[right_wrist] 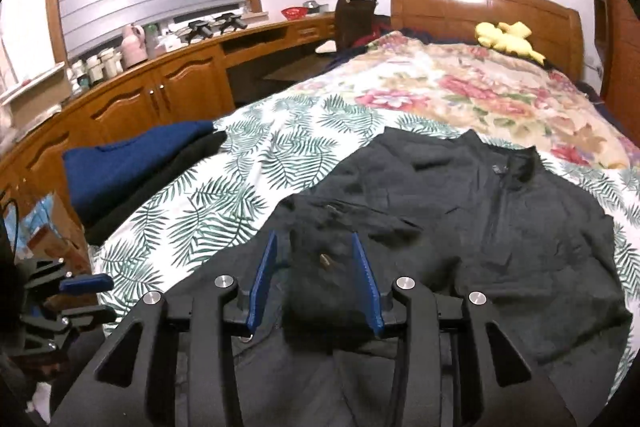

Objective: Fold large clothes

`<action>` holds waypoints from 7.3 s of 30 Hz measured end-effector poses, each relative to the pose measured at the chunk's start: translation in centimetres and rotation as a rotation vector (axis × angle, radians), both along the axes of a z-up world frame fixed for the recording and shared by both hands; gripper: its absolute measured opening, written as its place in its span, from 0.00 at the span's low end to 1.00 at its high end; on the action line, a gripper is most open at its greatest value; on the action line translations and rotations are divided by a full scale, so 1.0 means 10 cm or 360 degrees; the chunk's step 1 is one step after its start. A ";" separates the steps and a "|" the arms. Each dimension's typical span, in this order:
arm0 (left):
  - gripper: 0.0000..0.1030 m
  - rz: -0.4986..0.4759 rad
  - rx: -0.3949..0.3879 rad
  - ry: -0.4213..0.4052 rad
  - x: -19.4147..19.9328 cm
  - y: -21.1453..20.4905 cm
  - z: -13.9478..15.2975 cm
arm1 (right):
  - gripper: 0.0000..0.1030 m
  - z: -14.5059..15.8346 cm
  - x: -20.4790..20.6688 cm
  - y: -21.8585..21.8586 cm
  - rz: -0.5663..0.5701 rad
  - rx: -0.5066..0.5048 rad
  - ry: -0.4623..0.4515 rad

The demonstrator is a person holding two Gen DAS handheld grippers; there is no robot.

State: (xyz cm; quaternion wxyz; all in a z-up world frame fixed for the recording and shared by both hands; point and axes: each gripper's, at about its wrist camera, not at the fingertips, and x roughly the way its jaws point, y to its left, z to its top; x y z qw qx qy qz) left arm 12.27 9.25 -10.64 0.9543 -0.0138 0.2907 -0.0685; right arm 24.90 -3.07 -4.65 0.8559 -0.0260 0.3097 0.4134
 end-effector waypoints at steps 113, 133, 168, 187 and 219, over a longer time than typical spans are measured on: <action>0.58 0.0162 0.0049 0.0499 0.15 0.31 -0.68 | 0.56 -0.97 -0.77 -1.80 -0.0459 -0.0460 0.0008; 0.58 0.0037 -0.0073 0.0482 -0.21 0.21 -0.58 | 0.61 -1.17 -1.45 -2.99 -0.0733 -0.0404 0.0352; 0.39 -0.0025 -0.0130 0.0517 -0.62 0.09 -0.72 | 0.43 -1.19 -1.60 -2.96 -0.0699 -0.0387 0.0409; 0.03 -0.0067 -0.0160 0.0392 -0.67 0.02 -0.43 | 0.15 -1.09 -1.60 -2.87 -0.0601 -0.0298 0.0391; 0.02 -0.0281 -0.0213 -0.0493 -1.28 0.04 2.50 | 0.07 2.05 -2.55 -3.33 -0.0707 0.0206 -0.0715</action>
